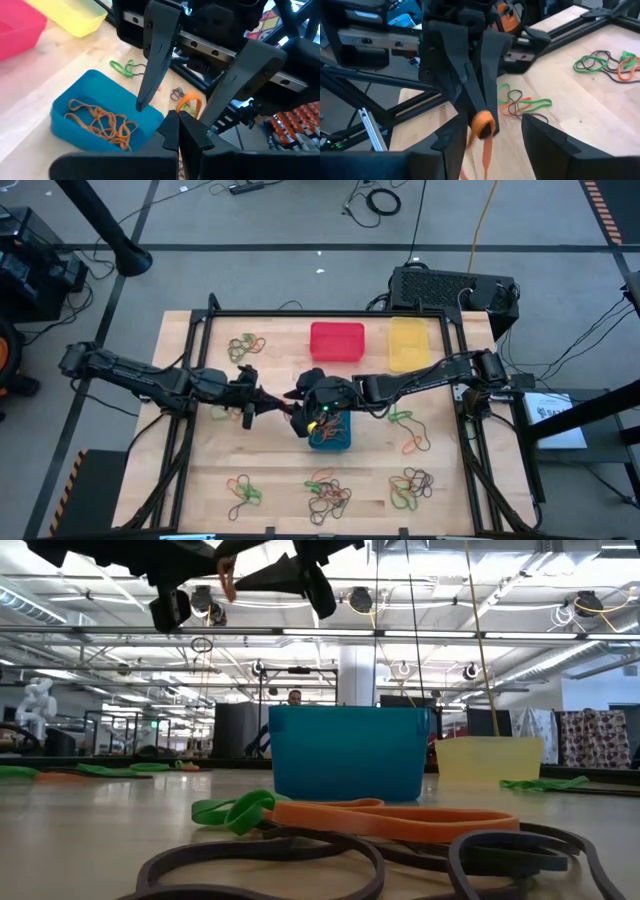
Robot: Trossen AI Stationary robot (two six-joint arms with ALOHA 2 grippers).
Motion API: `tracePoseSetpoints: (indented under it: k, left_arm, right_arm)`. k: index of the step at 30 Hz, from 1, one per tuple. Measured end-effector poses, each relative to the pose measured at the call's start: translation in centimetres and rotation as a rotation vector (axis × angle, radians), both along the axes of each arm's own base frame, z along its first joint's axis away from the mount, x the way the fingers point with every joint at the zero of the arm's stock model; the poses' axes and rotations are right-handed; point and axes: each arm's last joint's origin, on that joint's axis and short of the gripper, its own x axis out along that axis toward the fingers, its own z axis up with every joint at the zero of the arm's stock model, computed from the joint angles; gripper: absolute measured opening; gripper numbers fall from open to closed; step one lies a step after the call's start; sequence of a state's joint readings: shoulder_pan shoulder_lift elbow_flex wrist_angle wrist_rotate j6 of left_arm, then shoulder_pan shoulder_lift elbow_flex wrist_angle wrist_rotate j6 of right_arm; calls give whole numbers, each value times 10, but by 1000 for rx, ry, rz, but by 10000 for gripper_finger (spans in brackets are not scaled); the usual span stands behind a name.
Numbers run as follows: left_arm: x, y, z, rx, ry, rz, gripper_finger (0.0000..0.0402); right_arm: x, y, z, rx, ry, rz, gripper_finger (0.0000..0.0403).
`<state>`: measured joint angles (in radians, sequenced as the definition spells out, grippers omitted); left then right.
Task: Sort rubber bands into baskets
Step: Put the orange rubber band into the blue bin
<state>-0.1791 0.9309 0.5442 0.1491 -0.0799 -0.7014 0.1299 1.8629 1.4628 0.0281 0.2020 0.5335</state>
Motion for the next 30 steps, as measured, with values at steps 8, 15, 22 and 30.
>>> tracePoseSetpoints:
  k: [8,15,22,30]
  left_arm:
    - [5,-2,-4,3,14,-4,1]
    - [6,-3,-7,8,30,-11,1]
    - [6,-3,-11,22,60,-15,25]
    - [4,-3,-14,35,98,-48,135]
  right_arm:
    - [0,0,0,2,0,0,175]
    - [0,1,-1,17,12,44,94]
    - [-2,1,-4,15,58,46,8]
    - [-3,3,-5,28,66,58,1]
